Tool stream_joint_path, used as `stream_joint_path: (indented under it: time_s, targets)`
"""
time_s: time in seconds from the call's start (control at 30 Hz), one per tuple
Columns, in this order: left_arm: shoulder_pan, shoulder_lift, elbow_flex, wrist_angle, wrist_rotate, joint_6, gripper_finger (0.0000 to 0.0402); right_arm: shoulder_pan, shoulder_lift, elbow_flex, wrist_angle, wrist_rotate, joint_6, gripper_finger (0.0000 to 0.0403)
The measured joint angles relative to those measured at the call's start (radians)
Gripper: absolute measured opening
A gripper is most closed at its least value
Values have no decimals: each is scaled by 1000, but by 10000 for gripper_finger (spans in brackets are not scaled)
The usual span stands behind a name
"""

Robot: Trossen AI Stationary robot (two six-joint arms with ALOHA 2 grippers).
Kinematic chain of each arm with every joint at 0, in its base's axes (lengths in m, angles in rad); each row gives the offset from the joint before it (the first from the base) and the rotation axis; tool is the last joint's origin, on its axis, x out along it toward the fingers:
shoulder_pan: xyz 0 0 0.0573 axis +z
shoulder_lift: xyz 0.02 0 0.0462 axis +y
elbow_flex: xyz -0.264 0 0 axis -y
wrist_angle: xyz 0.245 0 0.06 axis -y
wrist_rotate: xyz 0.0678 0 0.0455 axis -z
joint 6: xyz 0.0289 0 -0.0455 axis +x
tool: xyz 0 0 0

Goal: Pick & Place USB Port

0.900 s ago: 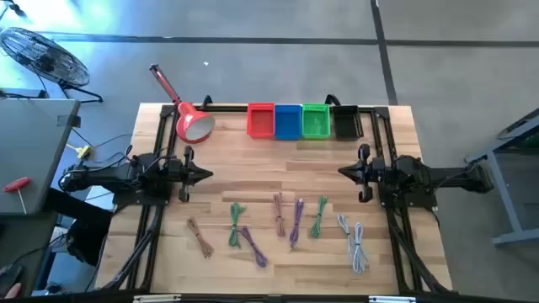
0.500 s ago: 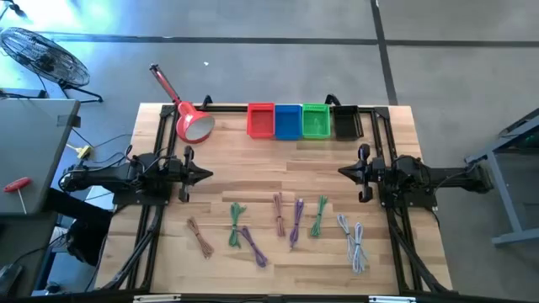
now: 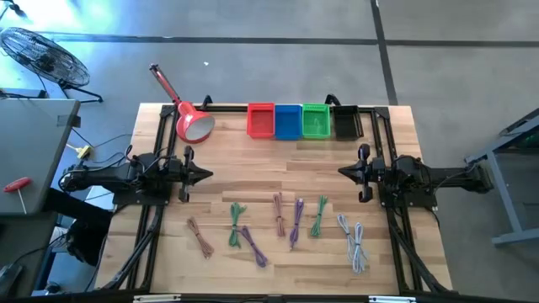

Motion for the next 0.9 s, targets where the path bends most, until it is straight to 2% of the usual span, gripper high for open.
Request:
stream_joint_path:
  time_s: [0.83, 0.9]
  targets:
    - [0, 0, 0, 1, 6, -2, 1, 0, 0, 0, 0, 0, 0, 0]
    - [0, 0, 0, 5, 15, -8, 1, 0, 0, 0, 5, 3, -37, 0]
